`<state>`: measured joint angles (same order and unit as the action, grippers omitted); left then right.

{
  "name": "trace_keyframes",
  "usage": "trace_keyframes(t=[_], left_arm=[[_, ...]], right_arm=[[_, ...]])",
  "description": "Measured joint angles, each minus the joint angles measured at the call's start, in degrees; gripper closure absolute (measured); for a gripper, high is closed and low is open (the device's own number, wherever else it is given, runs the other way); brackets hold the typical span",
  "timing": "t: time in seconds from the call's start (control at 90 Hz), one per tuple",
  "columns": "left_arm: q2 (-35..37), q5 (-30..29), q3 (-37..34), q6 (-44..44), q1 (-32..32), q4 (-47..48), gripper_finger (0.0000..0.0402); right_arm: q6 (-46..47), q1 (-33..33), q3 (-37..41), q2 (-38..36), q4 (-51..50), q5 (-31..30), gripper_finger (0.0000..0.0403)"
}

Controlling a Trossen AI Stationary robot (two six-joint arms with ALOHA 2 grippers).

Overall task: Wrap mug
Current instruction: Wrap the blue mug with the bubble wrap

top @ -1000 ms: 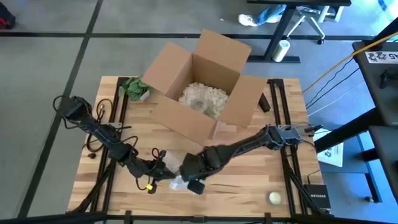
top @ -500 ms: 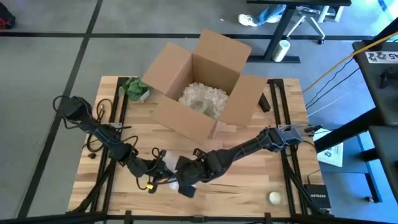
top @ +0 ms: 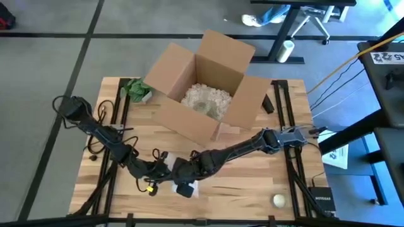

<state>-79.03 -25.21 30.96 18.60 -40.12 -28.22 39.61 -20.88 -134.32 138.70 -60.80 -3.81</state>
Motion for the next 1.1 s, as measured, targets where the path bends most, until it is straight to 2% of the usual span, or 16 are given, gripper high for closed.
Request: trace_keyframes(t=[0.1,0.267,0.444,0.567,0.822,0.944,1.1], left_arm=[[3.0,0.0,0.0,0.7,-0.8,3.1,0.0401],[6.8,-0.1,0.0,6.8,-1.9,11.9,0.0401],[6.8,-1.1,0.0,6.9,-2.3,13.2,0.0401],[6.8,0.4,0.0,7.8,-2.6,14.3,0.0400],[6.8,3.5,0.1,11.2,-2.8,15.7,0.0343],[6.8,3.4,0.1,14.4,-2.5,22.5,0.0320],[6.8,1.0,0.1,21.4,-3.3,31.4,0.0317]], right_arm=[[-0.4,0.1,0.0,0.0,0.5,0.4,0.0403],[-0.6,0.8,0.0,0.1,1.2,1.6,0.0403],[-0.8,1.9,0.0,1.0,2.8,3.7,0.0403],[-1.2,2.4,0.0,1.9,4.4,5.5,0.0403],[-1.5,2.7,-0.1,2.9,5.0,7.9,0.0403],[-1.2,2.9,0.0,2.9,5.1,8.0,0.0403],[-1.0,3.3,-0.1,3.4,5.1,10.4,0.0403]])
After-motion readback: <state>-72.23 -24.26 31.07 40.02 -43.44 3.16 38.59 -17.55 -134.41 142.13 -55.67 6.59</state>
